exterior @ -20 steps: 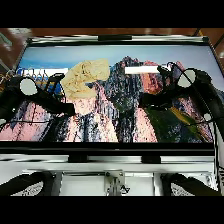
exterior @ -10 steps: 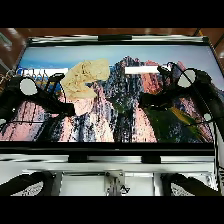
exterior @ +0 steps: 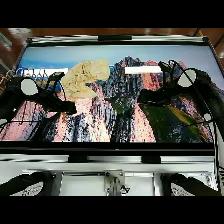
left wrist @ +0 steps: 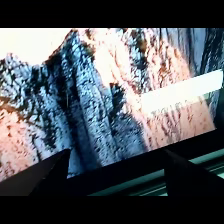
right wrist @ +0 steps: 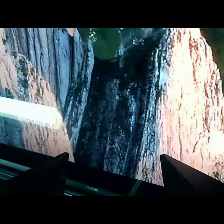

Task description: Fold the shirts.

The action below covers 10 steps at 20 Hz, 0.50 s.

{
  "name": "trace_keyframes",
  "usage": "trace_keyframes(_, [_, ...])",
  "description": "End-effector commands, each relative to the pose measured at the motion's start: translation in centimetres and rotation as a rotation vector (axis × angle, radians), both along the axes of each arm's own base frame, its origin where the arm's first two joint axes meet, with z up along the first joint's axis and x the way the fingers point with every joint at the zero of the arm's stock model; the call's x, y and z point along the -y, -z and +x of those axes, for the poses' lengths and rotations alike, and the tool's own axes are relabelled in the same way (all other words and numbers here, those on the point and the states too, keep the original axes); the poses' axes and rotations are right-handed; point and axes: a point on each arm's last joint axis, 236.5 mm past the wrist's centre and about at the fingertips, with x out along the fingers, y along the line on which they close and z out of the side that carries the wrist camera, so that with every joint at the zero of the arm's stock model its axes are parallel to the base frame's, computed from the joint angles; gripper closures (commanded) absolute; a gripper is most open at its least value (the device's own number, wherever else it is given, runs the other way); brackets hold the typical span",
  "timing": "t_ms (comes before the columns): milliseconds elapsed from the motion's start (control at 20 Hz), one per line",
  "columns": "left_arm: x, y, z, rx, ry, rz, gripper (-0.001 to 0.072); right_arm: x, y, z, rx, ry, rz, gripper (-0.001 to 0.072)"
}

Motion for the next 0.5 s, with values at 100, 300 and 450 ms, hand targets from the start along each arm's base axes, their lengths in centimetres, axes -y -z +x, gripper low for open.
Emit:
trace_keyframes(100, [4.0,-2.5,4.9,0.165,-0.109,-0.222,-0.0013,-0.2,0.1,-0.7,-0.029,-0.014,0.002,0.0022])
trace_keyframes(300, [3.1,-3.8,9.9,0.353,-0.175,-0.246,-0.0013,-0.1,0.1,-0.7,-0.024,-0.017,0.0,0.0022])
trace_keyframes(450, [-0.2,-4.0,13.8,0.435,-0.307,-0.233,-0.0013,-0.2,0.0,-0.1,0.001,-0.01,0.004,0.0022])
